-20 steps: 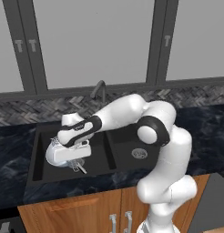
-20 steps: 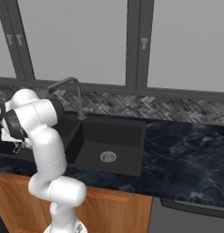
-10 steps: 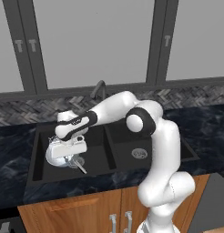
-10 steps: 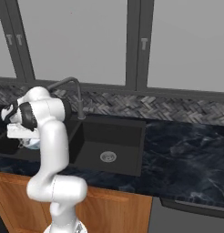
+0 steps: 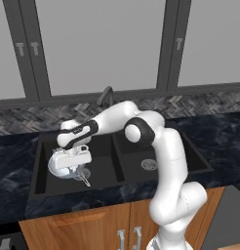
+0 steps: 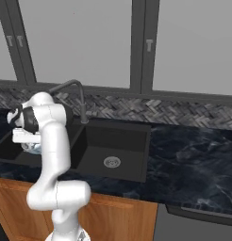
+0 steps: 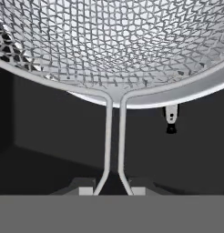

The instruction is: Pick the strainer and bowl and place them in the sink. Then turn on the water.

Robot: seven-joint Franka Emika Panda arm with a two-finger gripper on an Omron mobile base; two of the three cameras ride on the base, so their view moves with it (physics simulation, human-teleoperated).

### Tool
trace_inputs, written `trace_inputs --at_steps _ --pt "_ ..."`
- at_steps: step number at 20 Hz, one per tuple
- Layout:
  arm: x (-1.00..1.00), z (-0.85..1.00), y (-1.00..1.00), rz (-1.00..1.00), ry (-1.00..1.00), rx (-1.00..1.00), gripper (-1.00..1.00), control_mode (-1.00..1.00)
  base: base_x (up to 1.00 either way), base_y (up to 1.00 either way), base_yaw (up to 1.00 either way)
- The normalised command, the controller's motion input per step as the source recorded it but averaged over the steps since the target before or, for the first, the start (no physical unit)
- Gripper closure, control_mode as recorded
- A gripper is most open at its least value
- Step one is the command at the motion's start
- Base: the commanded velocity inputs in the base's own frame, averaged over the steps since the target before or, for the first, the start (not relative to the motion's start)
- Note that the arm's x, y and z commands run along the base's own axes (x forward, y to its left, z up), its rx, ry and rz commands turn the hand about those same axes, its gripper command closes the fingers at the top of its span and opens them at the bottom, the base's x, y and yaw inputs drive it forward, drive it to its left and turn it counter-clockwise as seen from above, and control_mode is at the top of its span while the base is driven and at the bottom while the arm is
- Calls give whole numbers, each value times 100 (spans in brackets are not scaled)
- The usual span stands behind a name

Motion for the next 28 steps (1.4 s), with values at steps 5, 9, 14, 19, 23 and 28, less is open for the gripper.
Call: trace_inputs --at_steps 5,9,14,19,23,28 --pt "22 -27 5 0 4 0 100 -100 0 0 0" --pt "5 -6 2 0 8 0 100 -100 0 0 0" --pt "0 0 0 0 0 0 100 -100 0 0 0" --pt "0 0 0 0 0 0 100 -100 0 0 0" --pt "0 0 0 0 0 0 -100 -100 0 0 0" --pt "0 0 0 0 0 0 -100 -100 0 0 0"
